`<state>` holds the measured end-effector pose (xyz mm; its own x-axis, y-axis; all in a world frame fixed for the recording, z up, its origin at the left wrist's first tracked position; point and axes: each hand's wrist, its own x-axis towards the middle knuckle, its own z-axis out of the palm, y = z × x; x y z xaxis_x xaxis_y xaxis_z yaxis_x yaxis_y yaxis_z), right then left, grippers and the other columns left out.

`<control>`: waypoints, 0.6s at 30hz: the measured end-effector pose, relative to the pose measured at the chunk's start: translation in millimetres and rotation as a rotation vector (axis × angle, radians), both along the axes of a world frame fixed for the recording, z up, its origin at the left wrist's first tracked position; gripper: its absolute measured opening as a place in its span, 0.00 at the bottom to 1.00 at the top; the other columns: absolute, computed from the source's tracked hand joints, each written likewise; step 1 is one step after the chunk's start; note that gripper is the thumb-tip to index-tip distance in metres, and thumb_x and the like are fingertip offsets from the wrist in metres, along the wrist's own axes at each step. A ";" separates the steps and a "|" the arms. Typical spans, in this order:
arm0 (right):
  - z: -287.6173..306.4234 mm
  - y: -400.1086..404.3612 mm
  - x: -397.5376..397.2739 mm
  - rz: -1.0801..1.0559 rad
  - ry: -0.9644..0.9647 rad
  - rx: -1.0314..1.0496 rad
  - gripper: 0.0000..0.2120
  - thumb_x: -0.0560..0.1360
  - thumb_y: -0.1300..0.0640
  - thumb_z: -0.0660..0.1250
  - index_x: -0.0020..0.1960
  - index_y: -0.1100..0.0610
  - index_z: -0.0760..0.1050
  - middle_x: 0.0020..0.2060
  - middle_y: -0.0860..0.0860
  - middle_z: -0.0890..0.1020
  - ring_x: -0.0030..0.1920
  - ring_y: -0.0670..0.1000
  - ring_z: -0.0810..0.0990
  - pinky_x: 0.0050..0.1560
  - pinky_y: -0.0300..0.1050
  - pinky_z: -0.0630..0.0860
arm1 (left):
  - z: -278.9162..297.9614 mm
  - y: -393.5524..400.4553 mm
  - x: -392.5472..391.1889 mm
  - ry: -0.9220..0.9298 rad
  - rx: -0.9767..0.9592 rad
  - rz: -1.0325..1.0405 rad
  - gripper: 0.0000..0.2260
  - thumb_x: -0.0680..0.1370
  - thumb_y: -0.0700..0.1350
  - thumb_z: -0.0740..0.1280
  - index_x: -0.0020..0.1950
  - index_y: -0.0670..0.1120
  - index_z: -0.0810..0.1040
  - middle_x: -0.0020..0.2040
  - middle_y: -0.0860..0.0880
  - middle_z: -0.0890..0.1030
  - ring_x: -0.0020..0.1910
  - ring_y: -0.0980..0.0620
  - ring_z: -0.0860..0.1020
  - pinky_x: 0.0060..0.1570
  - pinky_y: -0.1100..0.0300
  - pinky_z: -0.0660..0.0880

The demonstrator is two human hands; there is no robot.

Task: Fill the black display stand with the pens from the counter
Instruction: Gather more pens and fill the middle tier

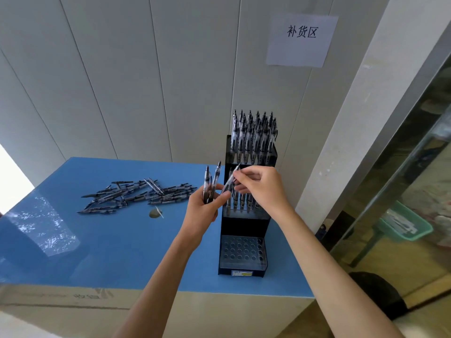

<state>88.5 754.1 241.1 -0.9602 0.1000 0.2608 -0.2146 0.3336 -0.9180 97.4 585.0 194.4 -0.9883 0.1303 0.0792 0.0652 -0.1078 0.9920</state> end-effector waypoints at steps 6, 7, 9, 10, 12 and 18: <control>-3.0 9.2 5.6 0.001 -0.075 -0.222 0.06 0.77 0.61 0.71 0.50 0.64 0.84 0.39 0.58 0.87 0.40 0.58 0.87 0.46 0.52 0.85 | -0.7 6.0 1.2 -0.005 -0.021 -0.033 0.10 0.82 0.48 0.68 0.53 0.41 0.80 0.30 0.53 0.71 0.25 0.54 0.63 0.26 0.64 0.63; -3.1 11.4 5.9 -0.012 -0.072 -0.239 0.06 0.78 0.62 0.71 0.50 0.64 0.83 0.40 0.59 0.87 0.41 0.58 0.87 0.46 0.51 0.85 | -1.4 5.7 0.4 -0.028 -0.010 -0.021 0.11 0.83 0.48 0.66 0.53 0.41 0.80 0.31 0.53 0.72 0.26 0.54 0.64 0.26 0.64 0.64; -2.5 16.5 5.3 -0.056 -0.050 -0.268 0.04 0.78 0.62 0.71 0.50 0.63 0.83 0.40 0.58 0.87 0.41 0.57 0.87 0.45 0.48 0.85 | -3.3 3.0 -2.9 -0.071 -0.004 0.029 0.12 0.85 0.49 0.62 0.55 0.43 0.81 0.36 0.51 0.76 0.26 0.55 0.65 0.27 0.64 0.65; -2.2 19.5 4.8 -0.083 -0.031 -0.274 0.04 0.78 0.63 0.70 0.50 0.62 0.83 0.40 0.58 0.86 0.41 0.57 0.87 0.45 0.47 0.85 | -4.7 0.8 -4.8 -0.080 -0.019 0.057 0.12 0.86 0.50 0.61 0.57 0.45 0.81 0.40 0.50 0.78 0.26 0.55 0.66 0.27 0.65 0.65; -2.7 25.6 2.3 -0.141 0.026 -0.208 0.03 0.78 0.63 0.70 0.49 0.61 0.83 0.39 0.58 0.86 0.39 0.55 0.87 0.44 0.47 0.85 | -7.7 -4.3 -8.0 -0.090 -0.049 0.103 0.11 0.86 0.50 0.59 0.60 0.47 0.77 0.43 0.49 0.80 0.27 0.54 0.66 0.27 0.64 0.66; -14.7 30.7 -6.8 -0.209 0.207 0.207 0.05 0.78 0.61 0.71 0.51 0.61 0.85 0.38 0.51 0.86 0.36 0.46 0.85 0.45 0.47 0.84 | -11.0 -15.3 -12.4 -0.075 -0.050 0.155 0.09 0.87 0.48 0.58 0.59 0.47 0.76 0.40 0.51 0.79 0.30 0.53 0.65 0.28 0.63 0.65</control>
